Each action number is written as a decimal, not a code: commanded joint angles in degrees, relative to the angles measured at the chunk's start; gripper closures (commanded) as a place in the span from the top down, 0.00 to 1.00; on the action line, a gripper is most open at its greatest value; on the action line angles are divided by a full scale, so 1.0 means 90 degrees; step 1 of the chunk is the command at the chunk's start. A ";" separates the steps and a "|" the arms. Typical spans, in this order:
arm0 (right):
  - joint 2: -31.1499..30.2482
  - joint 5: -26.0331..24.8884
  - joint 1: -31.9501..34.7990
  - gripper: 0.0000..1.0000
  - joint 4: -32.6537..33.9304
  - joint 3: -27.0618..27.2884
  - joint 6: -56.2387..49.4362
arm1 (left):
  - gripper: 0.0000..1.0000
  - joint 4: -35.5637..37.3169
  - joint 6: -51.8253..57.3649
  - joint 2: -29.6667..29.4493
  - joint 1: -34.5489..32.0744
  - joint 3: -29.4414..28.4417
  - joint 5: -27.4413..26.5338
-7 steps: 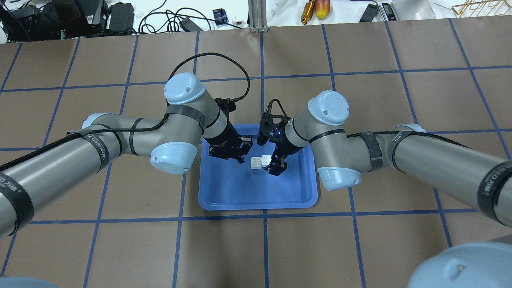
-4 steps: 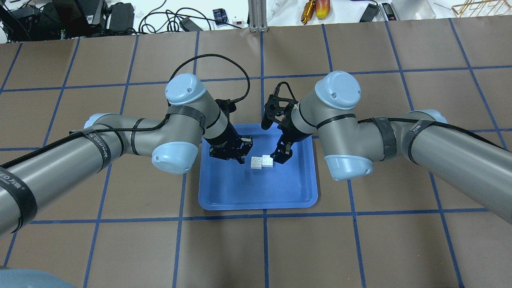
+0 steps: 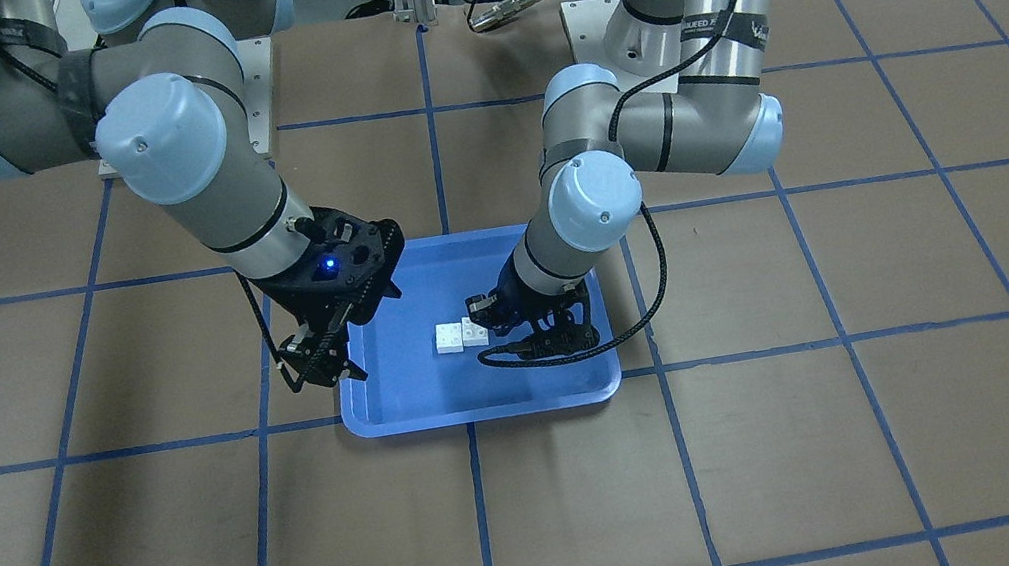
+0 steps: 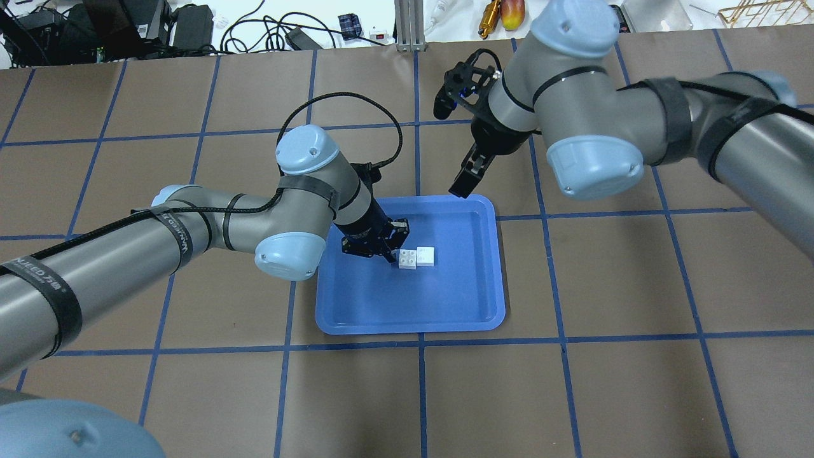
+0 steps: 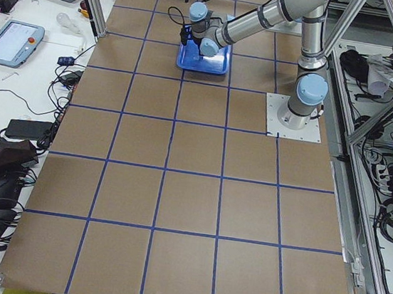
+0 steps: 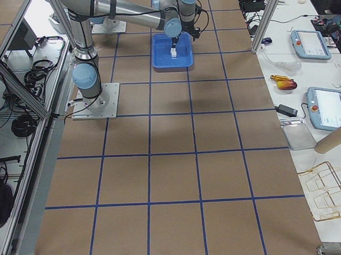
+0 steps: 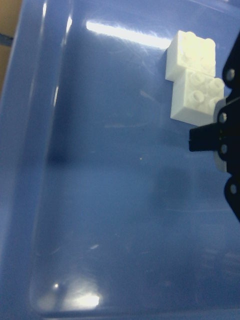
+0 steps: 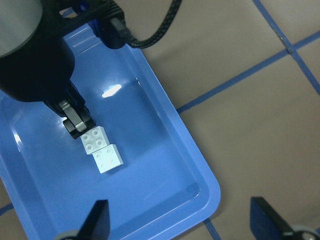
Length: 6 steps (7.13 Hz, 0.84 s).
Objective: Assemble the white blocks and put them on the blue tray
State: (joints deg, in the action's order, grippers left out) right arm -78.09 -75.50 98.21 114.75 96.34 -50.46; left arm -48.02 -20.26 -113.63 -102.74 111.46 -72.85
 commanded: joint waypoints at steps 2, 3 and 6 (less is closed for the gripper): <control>-0.0014 -0.0885 -0.0151 1.00 -0.1441 -0.1511 0.1691 | 0.02 0.0062 -0.0112 -0.0040 -0.0049 -0.0001 0.0009; -0.0053 -0.1053 -0.0170 1.00 -0.2041 -0.1921 0.2164 | 0.02 0.0071 -0.0208 -0.0040 -0.0049 -0.0011 0.0028; -0.0044 -0.1520 -0.0306 1.00 -0.3364 -0.2901 0.2576 | 0.06 0.0071 -0.0053 0.0125 -0.0001 -0.0108 0.0087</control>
State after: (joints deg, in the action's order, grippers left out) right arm -78.50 -86.62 96.36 87.64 72.34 -29.62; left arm -47.38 -21.34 -113.31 -103.00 110.96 -72.01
